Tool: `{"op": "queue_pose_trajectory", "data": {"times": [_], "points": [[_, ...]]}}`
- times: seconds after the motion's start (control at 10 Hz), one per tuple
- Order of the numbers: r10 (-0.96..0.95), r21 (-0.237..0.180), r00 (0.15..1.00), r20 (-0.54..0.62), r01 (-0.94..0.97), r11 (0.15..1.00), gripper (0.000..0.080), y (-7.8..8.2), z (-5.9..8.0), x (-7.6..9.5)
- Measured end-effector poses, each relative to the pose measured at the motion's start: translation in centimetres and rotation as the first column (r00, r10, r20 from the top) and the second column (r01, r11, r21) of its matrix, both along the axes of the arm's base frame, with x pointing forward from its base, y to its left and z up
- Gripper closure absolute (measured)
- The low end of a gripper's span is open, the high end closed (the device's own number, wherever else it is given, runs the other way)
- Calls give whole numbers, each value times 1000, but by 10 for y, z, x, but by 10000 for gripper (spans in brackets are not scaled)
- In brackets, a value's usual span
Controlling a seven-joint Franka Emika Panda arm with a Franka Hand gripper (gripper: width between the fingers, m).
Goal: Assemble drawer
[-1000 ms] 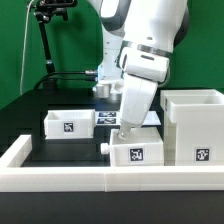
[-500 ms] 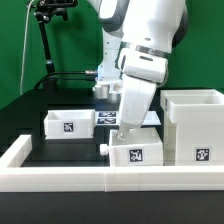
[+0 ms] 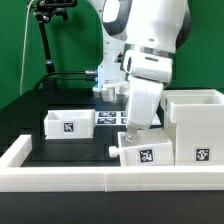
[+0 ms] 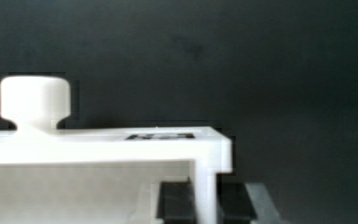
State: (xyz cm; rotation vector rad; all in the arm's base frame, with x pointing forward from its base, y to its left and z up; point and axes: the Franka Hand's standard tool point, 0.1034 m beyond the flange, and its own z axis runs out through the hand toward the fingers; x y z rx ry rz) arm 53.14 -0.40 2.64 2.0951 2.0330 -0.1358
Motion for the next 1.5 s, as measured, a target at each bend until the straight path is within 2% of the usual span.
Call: {"op": "queue_pose_trajectory", "data": {"times": [0.5, 1.0, 1.5], "points": [[-12, 3, 1000, 7, 12, 1000, 753, 1, -1, 0], [-63, 19, 998, 23, 63, 998, 752, 12, -1, -8], [-71, 20, 997, 25, 71, 997, 752, 11, -1, -8]]}}
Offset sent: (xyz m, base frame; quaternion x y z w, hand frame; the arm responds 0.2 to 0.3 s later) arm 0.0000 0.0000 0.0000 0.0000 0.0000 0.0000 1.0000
